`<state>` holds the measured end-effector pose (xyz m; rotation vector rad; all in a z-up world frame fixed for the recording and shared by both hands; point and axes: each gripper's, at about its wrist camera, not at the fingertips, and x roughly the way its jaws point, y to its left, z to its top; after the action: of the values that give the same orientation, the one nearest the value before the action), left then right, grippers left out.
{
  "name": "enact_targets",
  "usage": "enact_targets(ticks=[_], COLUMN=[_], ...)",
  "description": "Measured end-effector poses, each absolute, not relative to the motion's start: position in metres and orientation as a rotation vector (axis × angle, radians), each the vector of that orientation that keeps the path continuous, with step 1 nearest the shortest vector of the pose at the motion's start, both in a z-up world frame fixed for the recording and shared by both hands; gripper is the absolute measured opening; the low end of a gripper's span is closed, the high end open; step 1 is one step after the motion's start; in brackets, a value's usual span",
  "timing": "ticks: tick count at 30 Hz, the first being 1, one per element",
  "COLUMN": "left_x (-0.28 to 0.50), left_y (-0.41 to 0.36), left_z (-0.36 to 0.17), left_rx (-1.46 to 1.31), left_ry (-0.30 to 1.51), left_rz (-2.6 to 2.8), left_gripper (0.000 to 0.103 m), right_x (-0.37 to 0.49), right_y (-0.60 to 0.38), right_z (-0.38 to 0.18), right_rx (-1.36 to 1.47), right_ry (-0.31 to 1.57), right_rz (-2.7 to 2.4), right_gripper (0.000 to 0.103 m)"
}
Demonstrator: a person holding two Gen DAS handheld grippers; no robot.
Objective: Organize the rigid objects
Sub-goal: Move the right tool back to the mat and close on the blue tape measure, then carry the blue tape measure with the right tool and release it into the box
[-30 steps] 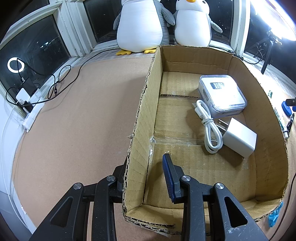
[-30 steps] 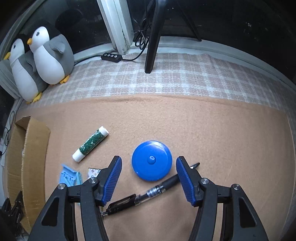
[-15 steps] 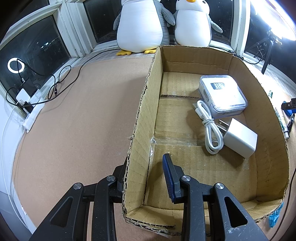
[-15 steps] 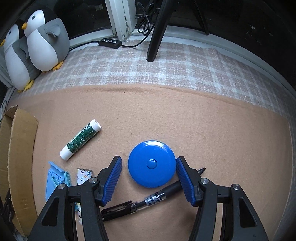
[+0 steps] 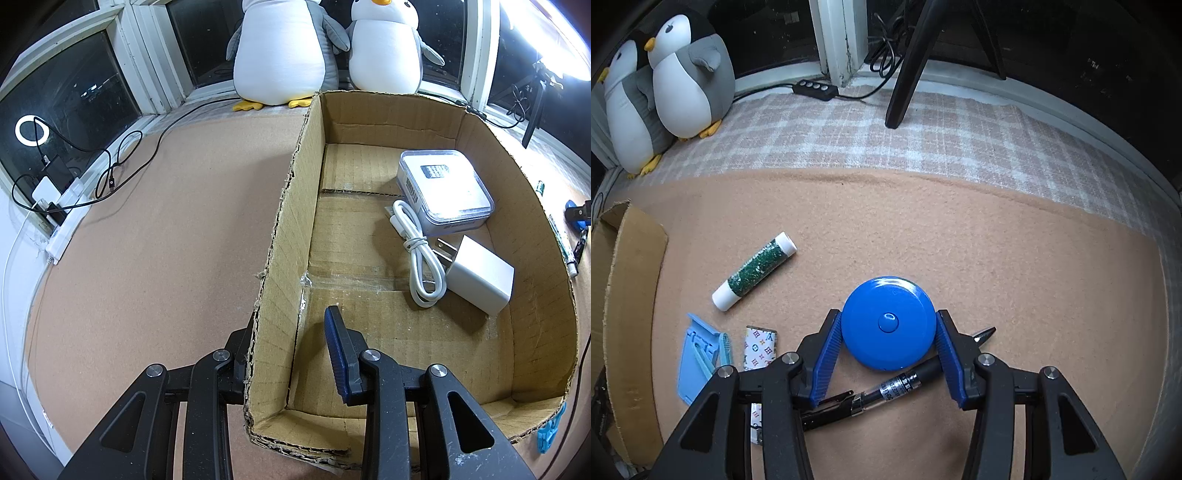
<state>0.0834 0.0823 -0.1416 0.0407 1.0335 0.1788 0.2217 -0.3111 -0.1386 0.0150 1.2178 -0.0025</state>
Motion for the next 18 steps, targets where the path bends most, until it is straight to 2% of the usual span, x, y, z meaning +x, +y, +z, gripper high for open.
enact_targets(ticks=[9, 18], left_x=[0.084, 0.083], left_y=[0.081, 0.08], left_z=[-0.142, -0.142], left_rx=[0.041, 0.04], left_ry=[1.034, 1.033], left_rz=[0.179, 0.18], left_gripper=[0.034, 0.034], right_x=[0.204, 0.189], right_y=[-0.284, -0.209], right_z=[-0.09, -0.042], right_rx=[0.036, 0.021], right_ry=[1.11, 1.012], right_rz=[0.074, 0.271], right_gripper=[0.046, 0.046])
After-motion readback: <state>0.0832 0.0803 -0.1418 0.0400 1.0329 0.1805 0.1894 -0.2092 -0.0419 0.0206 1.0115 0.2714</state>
